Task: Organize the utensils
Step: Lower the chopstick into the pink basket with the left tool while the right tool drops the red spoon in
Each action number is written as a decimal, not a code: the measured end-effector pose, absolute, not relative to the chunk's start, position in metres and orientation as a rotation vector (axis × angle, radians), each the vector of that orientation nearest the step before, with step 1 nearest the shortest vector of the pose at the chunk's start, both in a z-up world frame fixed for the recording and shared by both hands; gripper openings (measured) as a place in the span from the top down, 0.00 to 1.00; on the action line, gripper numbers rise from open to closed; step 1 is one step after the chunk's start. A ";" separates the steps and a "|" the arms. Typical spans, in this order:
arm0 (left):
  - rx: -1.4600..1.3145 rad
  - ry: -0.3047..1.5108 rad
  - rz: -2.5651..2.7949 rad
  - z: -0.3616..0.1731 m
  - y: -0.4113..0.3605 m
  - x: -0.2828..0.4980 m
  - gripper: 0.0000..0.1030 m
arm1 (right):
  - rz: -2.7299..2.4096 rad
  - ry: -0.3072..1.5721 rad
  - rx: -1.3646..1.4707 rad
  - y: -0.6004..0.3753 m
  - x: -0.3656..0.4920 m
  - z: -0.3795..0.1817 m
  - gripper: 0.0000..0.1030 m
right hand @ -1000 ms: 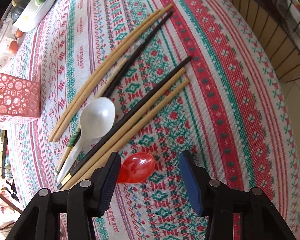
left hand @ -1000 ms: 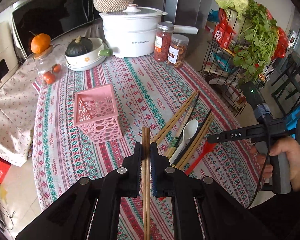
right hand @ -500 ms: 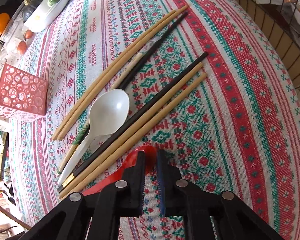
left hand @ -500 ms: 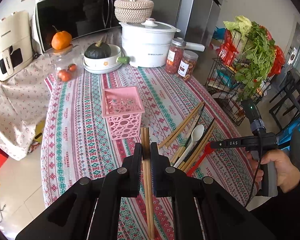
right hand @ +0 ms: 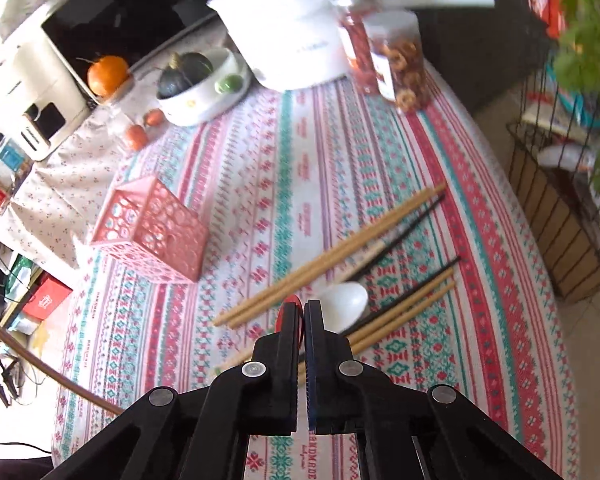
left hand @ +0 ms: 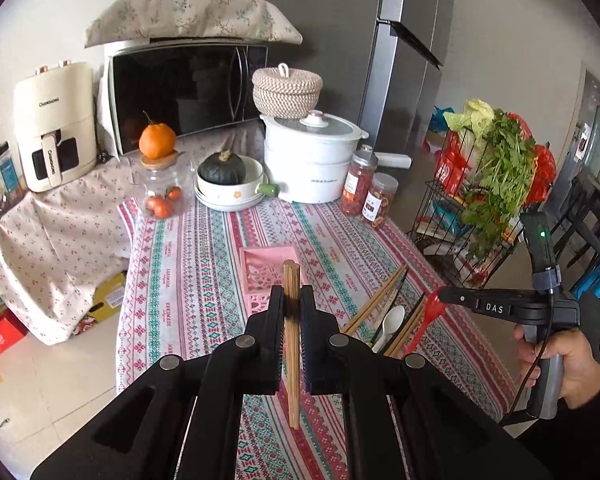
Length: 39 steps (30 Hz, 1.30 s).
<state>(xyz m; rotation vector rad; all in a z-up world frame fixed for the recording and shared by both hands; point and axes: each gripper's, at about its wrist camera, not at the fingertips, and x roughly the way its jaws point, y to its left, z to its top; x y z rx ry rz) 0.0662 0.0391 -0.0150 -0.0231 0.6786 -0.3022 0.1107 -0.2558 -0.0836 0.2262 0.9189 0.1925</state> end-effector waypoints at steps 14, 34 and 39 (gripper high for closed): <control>-0.140 0.359 -0.209 0.051 0.071 0.071 0.93 | 0.216 0.524 0.081 -0.187 0.103 0.016 0.99; -0.070 0.556 -0.233 -0.020 0.034 0.183 0.93 | 0.210 0.538 -0.003 -0.138 0.180 -0.013 0.99; -0.128 0.720 -0.256 -0.042 0.038 0.219 0.93 | 0.232 0.627 0.019 -0.144 0.201 -0.031 0.99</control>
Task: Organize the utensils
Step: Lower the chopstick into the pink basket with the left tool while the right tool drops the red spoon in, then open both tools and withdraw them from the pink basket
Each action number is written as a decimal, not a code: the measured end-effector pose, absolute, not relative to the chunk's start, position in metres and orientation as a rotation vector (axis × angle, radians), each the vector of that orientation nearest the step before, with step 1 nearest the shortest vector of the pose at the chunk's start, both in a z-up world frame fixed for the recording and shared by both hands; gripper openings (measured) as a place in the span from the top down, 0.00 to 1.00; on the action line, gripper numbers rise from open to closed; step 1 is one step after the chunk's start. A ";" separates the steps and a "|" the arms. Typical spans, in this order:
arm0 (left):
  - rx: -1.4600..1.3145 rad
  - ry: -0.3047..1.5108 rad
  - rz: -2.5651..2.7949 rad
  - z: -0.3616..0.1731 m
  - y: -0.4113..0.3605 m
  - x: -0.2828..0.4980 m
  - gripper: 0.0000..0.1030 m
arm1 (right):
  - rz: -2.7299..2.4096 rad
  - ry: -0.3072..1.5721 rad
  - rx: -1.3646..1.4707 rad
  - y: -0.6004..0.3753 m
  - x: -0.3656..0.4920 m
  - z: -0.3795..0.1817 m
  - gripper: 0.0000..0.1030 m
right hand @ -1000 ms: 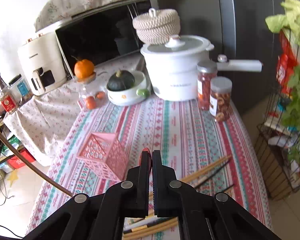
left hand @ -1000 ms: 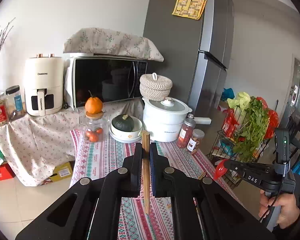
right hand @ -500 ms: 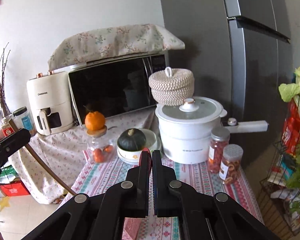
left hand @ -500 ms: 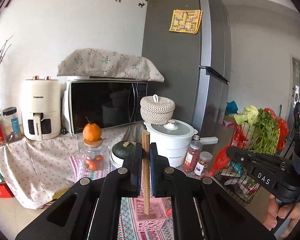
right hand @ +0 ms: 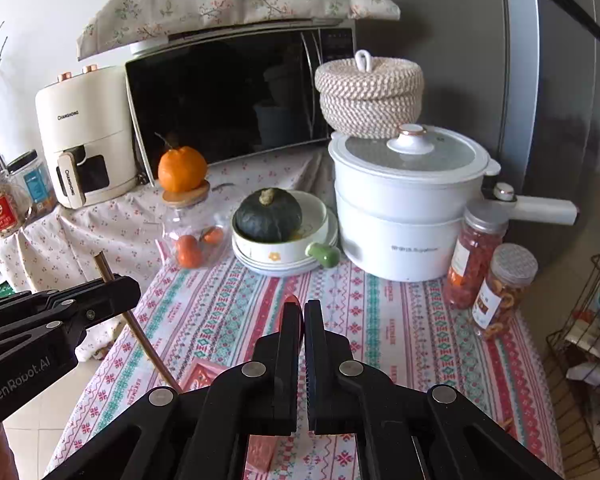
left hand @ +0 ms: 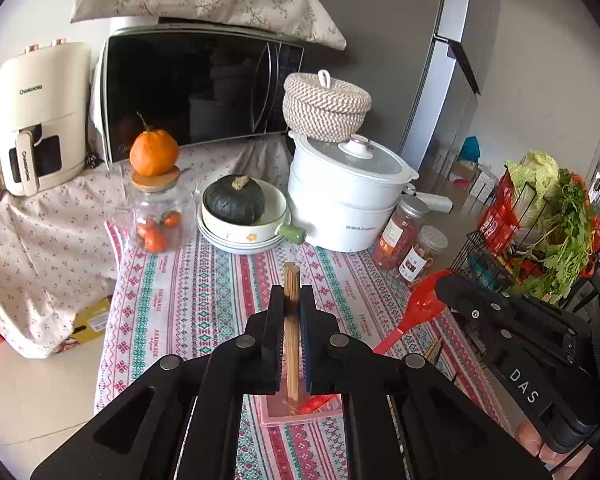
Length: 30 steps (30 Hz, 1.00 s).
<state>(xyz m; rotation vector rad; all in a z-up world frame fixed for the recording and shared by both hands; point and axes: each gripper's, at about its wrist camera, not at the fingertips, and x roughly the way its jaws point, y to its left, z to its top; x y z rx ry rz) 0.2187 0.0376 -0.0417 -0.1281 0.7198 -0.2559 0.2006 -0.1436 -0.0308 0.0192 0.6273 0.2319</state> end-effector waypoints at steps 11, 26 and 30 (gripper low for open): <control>-0.145 0.783 -0.259 -0.058 0.045 0.239 0.93 | 0.278 0.698 0.085 -0.155 0.219 -0.048 0.98; -0.118 0.778 -0.267 -0.052 0.043 0.227 0.79 | 0.337 0.708 0.142 -0.152 0.216 -0.043 0.77; -0.130 0.751 -0.258 -0.049 0.048 0.215 0.58 | 0.349 0.700 0.168 -0.154 0.212 -0.037 0.73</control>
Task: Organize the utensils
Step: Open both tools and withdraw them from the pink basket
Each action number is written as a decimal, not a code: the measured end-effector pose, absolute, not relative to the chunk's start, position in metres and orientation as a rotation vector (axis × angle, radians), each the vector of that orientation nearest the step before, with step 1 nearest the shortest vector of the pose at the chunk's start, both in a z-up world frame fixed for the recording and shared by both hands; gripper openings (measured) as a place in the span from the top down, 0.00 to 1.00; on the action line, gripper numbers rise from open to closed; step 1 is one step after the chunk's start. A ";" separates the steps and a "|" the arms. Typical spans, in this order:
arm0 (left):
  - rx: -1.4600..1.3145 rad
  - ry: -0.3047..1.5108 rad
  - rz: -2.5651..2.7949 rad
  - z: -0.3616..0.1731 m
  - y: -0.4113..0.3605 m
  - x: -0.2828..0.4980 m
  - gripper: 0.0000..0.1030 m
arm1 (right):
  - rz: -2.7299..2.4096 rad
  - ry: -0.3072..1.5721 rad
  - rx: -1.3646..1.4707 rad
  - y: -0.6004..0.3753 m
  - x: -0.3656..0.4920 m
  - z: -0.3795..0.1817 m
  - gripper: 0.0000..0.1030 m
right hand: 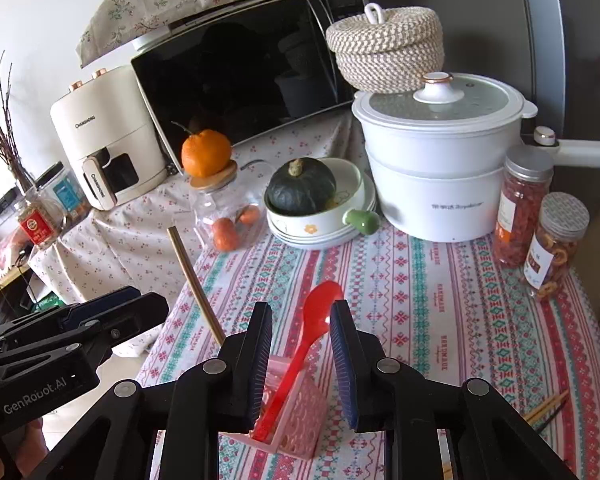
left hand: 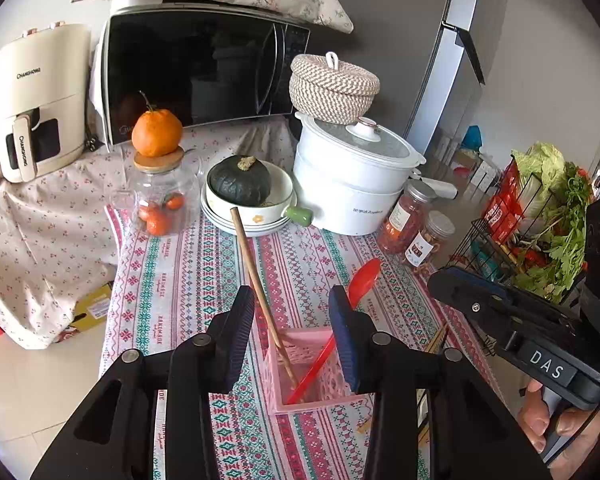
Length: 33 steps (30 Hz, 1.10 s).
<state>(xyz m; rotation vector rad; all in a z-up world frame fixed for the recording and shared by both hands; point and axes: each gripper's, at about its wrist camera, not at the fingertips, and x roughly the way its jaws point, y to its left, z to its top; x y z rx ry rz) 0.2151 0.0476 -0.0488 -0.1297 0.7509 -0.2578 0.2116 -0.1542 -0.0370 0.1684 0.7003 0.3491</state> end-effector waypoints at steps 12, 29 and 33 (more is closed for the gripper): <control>-0.117 0.773 -0.234 -0.043 0.054 0.174 0.24 | 0.324 0.683 0.194 -0.181 0.183 -0.018 0.41; -0.017 0.857 -0.250 -0.076 0.011 0.117 0.20 | 0.174 0.866 0.105 -0.229 0.140 -0.064 0.21; 0.014 0.889 -0.270 -0.087 -0.005 0.113 0.20 | 0.122 0.917 0.089 -0.247 0.134 -0.080 0.21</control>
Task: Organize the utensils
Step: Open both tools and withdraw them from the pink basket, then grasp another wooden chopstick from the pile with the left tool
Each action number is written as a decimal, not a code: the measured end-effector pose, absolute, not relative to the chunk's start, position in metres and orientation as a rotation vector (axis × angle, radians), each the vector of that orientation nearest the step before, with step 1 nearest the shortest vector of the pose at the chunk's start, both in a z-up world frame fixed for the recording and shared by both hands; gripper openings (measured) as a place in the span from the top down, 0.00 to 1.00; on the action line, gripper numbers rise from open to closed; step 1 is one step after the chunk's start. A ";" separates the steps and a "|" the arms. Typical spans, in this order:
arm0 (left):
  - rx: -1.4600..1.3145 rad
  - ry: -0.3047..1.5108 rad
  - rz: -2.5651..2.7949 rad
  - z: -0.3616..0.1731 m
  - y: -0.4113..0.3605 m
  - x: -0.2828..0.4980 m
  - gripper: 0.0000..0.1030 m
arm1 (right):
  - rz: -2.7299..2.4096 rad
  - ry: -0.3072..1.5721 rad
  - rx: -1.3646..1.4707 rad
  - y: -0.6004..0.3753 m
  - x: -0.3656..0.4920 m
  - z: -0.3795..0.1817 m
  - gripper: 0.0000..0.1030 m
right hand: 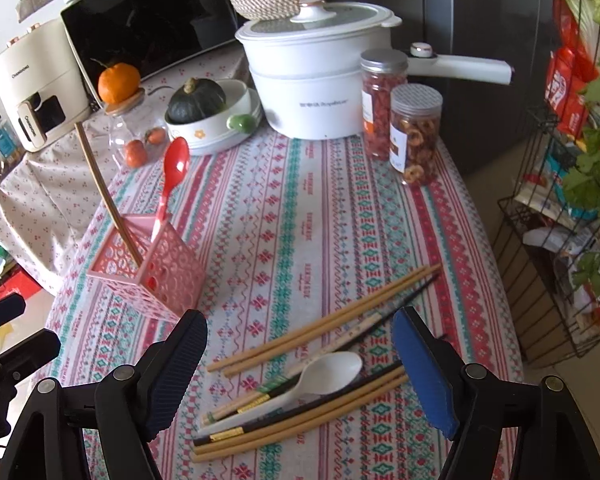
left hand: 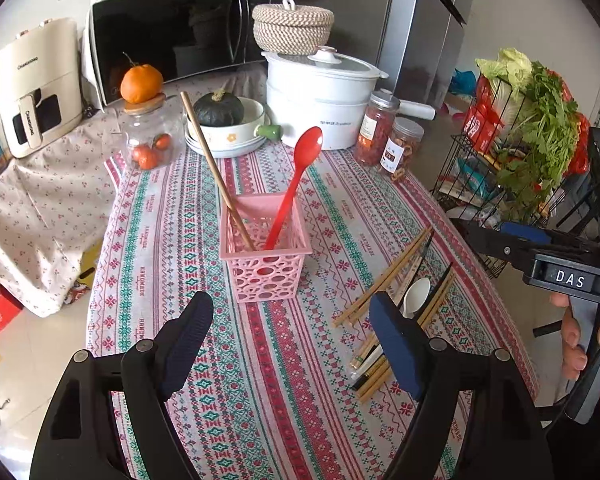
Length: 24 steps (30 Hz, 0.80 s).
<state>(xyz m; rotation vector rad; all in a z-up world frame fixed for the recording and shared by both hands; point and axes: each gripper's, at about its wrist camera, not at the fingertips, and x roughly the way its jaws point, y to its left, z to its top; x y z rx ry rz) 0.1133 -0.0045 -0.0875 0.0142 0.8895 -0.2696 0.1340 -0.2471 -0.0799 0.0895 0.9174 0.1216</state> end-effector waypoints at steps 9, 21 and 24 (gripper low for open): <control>0.079 0.998 -0.359 -0.114 -0.044 0.113 0.20 | 0.005 1.048 0.127 -0.296 0.123 -0.111 0.20; 0.215 1.124 -0.424 -0.154 -0.134 0.170 0.49 | -0.134 1.101 0.119 -0.336 0.128 -0.127 0.20; 0.201 1.169 -0.440 -0.167 -0.155 0.194 0.62 | -0.129 1.125 0.151 -0.343 0.130 -0.132 0.20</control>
